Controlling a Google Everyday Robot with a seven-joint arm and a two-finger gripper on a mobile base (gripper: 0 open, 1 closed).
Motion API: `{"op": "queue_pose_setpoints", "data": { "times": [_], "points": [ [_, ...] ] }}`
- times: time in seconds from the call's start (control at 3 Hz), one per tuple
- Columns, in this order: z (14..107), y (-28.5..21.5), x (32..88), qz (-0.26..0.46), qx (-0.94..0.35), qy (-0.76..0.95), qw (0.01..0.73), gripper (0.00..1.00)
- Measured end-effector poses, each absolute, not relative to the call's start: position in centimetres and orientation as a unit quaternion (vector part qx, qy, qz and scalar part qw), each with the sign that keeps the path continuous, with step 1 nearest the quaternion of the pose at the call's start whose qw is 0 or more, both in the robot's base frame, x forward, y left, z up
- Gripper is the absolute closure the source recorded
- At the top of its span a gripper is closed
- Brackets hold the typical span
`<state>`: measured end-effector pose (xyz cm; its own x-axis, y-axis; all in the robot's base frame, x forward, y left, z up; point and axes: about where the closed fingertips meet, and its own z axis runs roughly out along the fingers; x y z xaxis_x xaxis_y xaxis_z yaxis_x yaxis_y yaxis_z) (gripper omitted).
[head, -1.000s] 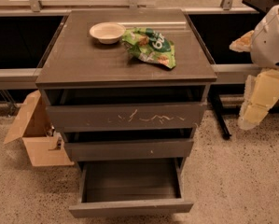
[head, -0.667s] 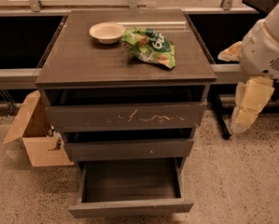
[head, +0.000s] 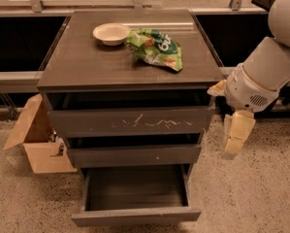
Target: Close bottom drawer
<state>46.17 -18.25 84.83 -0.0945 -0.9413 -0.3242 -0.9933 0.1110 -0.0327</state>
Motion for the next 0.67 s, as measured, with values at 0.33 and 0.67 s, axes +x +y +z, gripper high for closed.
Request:
{"op": "queue_pose_setpoints", "data": {
  "times": [0.33, 0.67],
  "points": [
    [84.8, -18.3, 46.2, 0.098, -0.66, 0.733, 0.133, 0.0],
    [82.4, -17.6, 46.1, 0.11, -0.673, 0.72, 0.129, 0.0]
  ]
}}
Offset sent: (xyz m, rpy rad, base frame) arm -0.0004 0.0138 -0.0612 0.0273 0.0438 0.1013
